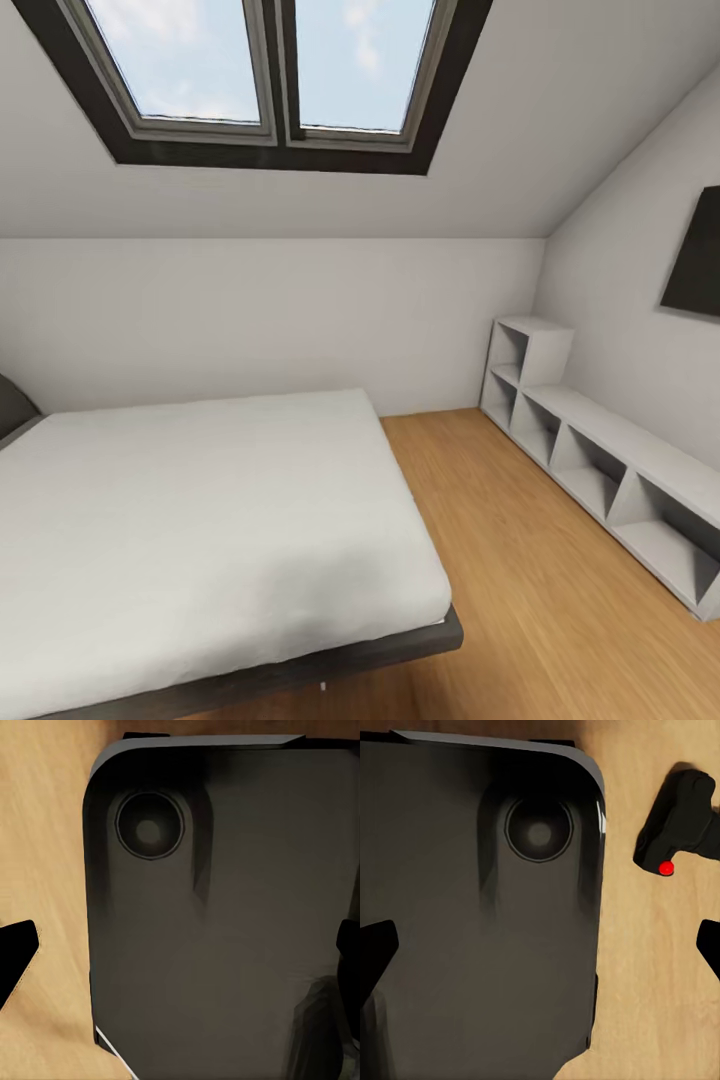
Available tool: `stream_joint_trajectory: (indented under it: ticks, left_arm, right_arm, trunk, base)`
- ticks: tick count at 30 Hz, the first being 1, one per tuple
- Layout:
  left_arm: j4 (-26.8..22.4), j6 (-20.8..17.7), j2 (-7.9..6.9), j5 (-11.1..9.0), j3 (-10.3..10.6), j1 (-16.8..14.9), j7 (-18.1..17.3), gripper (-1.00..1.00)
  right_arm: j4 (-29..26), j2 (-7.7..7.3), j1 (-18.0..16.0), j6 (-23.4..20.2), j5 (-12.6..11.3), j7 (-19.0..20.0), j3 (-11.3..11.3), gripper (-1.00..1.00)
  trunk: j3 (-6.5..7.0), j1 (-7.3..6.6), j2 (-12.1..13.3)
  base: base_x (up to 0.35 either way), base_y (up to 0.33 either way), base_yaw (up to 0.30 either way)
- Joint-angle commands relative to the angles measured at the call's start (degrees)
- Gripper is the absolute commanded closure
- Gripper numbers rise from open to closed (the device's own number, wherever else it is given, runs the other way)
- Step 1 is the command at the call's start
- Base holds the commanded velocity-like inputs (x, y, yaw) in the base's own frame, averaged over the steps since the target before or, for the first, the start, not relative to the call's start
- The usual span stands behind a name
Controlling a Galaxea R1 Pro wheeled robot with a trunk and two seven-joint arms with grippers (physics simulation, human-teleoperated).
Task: Attach the digital camera to the camera tripod in the bedroom.
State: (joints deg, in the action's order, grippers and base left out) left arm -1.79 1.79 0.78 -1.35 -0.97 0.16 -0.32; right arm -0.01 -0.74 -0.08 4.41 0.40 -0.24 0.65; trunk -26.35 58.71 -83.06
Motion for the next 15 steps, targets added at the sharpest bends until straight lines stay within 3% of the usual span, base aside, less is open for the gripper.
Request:
stream_joint_trajectory:
  ticks: [1,11,15]
  left_arm:
    - [-0.1,0.1,0.01,-0.1,-0.1,0.0,0.0,-1.00]
    - [-0.1,0.1,0.01,-0.1,-0.1,0.0,0.0,-1.00]
    - [-0.1,0.1,0.01,-0.1,-0.1,0.0,0.0,-1.00]
  right_arm:
    - [0.0,-0.02,0.0,0.2,0.0,0.0,0.1,-1.00]
    - [0.0,-0.05,0.0,0.2,-0.1,0.0,0.1,-1.00]
    - [0.0,-0.05,0.0,0.3,-0.2,0.0,-0.1,-1.00]
  trunk:
    - [-0.04,0.01,0.0]
    - [-0.04,0.01,0.0]
    - [-0.04,0.01,0.0]
  base:
    - [0.096,0.102,-0.003]
    - [0.019,0.020,-0.001]
    - [0.001,0.001,-0.113]
